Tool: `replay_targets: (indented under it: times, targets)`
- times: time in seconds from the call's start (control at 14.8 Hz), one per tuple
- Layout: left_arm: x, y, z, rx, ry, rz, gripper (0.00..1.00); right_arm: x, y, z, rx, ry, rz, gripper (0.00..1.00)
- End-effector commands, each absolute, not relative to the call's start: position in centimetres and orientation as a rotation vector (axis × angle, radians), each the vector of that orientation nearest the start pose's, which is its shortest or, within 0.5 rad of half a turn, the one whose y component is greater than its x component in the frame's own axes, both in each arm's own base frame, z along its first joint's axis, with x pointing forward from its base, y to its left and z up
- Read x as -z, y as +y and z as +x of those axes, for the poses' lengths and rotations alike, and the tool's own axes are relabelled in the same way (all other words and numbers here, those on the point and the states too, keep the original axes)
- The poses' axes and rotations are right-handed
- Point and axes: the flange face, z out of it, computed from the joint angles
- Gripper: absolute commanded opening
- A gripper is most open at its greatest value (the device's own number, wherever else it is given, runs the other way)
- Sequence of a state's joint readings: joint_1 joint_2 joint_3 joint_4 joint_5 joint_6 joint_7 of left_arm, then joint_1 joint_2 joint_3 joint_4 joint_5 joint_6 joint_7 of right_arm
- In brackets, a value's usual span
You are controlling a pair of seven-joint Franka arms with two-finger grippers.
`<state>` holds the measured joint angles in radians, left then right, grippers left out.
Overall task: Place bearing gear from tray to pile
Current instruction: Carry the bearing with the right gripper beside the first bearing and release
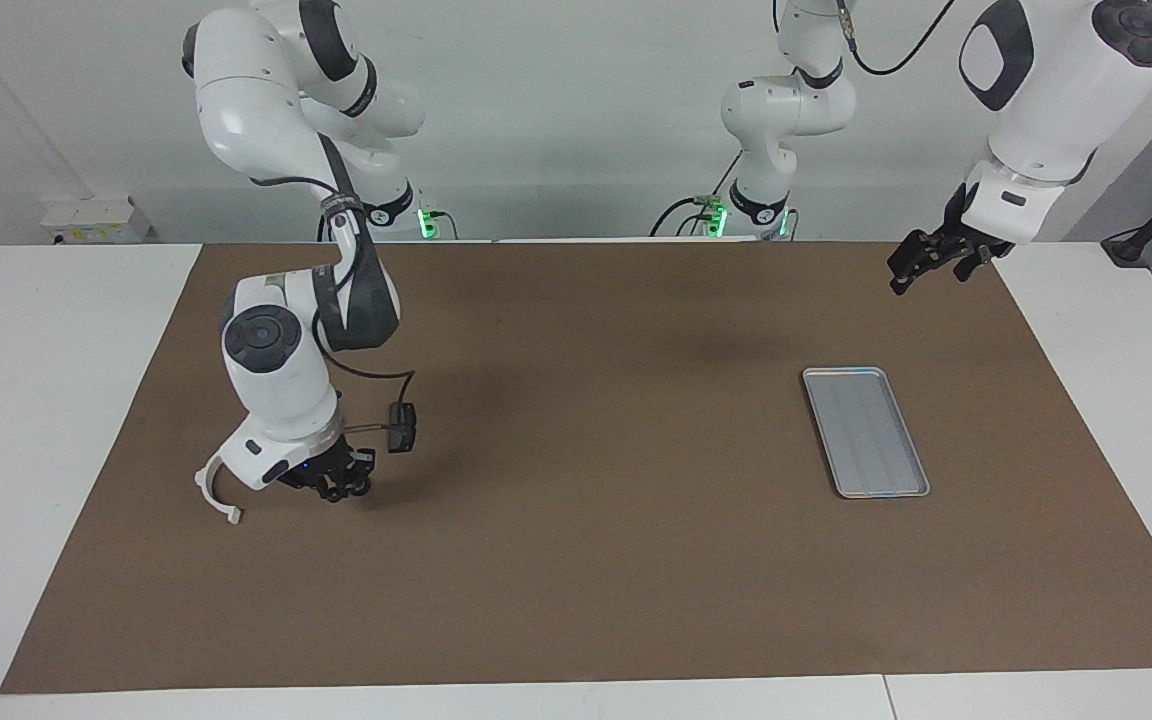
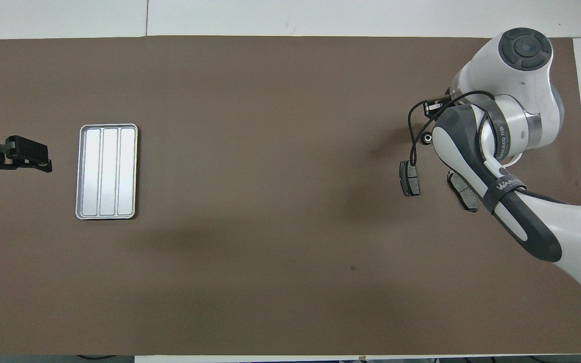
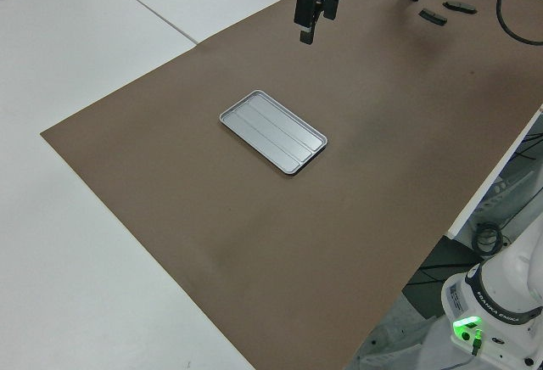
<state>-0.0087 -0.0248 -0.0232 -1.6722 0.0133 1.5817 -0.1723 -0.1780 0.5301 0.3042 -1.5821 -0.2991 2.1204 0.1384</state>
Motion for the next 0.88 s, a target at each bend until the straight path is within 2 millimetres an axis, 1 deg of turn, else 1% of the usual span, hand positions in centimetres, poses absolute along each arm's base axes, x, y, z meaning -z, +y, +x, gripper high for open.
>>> replay_targets:
  times: [0.0, 0.2, 0.27, 0.54, 0.68, 0.81]
  targets:
    - [-59.4, -1.6, 53.4, -0.097, -0.206, -3.123, 1.0, -33.2, 1.5, 67.6, 0.136, -0.245, -3.211, 0.0]
    - [-59.4, -1.6, 53.4, -0.097, -0.206, -3.123, 1.0, -32.1, 0.6, 67.6, 0.13, -0.255, -3.205, 0.0]
    - [-59.4, -1.7, 53.4, -0.097, -0.204, -3.123, 1.0, -31.8, -0.3, 67.7, 0.156, -0.245, -3.2, 0.0]
    - [-59.4, -1.6, 53.4, -0.097, -0.206, -3.123, 1.0, -30.1, -1.6, 67.4, 0.142, -0.217, -3.193, 0.0]
    - [-59.4, -1.6, 53.4, -0.097, -0.206, -3.123, 1.0, -29.7, -1.7, 67.3, 0.137, -0.212, -3.19, 0.0]
    - [-59.4, -1.6, 53.4, -0.097, -0.206, -3.123, 1.0, -28.8, -1.7, 67.1, 0.116, -0.204, -3.187, 0.0]
